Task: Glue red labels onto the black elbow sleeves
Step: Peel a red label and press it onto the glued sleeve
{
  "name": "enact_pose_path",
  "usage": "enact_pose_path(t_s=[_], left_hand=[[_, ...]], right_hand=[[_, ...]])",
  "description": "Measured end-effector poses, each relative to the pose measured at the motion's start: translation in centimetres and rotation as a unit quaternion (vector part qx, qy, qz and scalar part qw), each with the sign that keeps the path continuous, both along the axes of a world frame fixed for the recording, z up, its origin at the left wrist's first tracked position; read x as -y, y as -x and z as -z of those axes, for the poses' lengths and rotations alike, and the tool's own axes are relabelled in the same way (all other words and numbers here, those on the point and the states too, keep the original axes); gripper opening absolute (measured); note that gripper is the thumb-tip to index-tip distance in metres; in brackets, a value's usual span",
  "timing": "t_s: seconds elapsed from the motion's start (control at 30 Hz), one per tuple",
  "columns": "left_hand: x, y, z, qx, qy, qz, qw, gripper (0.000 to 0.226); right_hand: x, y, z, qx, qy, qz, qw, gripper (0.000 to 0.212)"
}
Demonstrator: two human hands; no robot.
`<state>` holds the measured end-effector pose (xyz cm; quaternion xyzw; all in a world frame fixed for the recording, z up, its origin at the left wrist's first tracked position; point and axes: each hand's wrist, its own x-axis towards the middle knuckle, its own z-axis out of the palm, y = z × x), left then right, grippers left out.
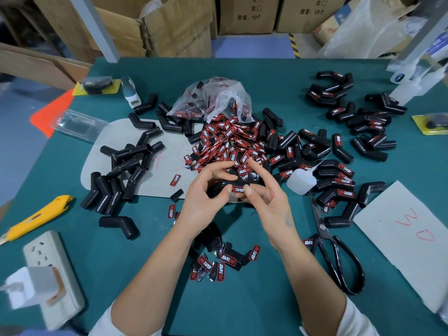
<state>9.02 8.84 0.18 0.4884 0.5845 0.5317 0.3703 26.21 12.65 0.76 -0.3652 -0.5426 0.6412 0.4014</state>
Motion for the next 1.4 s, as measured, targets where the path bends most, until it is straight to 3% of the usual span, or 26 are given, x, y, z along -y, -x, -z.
enact_pose_path(t_s=[0.47, 0.67, 0.77, 0.9, 1.03, 1.4], left_hand=[[0.09, -0.13, -0.6, 0.011, -0.007, 0.015, 1.0, 0.047], [0.04, 0.08, -0.54, -0.014, -0.026, 0.026, 0.999, 0.032], [-0.09, 0.38, -0.18, -0.075, -0.072, 0.039, 0.994, 0.022], [-0.25, 0.6, -0.09, -0.085, -0.077, 0.039, 0.993, 0.022], [-0.18, 0.63, -0.05, -0.067, -0.081, 0.036, 0.994, 0.015], [-0.05, 0.2, -0.44, -0.054, -0.072, 0.015, 0.996, 0.021]], right_hand=[[-0.17, 0.04, -0.03, 0.001, 0.001, 0.011, 1.0, 0.054], [-0.23, 0.04, 0.11, -0.008, 0.0, 0.011, 1.0, 0.052], [-0.23, -0.01, 0.02, -0.014, -0.008, 0.014, 1.0, 0.042], [0.07, 0.14, -0.02, -0.023, -0.03, 0.024, 0.999, 0.018], [0.36, 0.46, 0.15, -0.008, -0.058, 0.049, 0.997, 0.03], [0.23, 0.04, 0.18, 0.018, -0.063, 0.083, 0.994, 0.023]])
